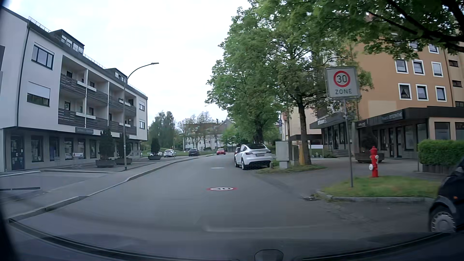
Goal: Follow the waypoints while adhering to traffic rules and regulations
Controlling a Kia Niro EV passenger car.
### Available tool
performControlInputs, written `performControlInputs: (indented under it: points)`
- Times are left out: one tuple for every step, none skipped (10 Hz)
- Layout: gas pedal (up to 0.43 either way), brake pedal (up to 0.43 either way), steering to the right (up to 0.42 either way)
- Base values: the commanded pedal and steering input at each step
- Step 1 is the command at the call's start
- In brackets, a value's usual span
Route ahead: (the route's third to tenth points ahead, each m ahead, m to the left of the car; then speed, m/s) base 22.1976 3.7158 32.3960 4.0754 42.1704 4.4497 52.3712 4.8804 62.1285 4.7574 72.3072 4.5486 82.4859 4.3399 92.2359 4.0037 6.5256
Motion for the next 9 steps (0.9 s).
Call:
performControlInputs:
  points:
    - [0.209,0.0,-0.16]
    - [0.209,0.0,-0.129]
    - [0.209,0.0,-0.091]
    - [0.209,0.0,-0.065]
    - [0.209,0.0,-0.049]
    - [0.209,0.0,-0.034]
    - [0.209,0.0,-0.023]
    - [0.209,0.0,-0.015]
    - [0.209,0.0,-0.011]
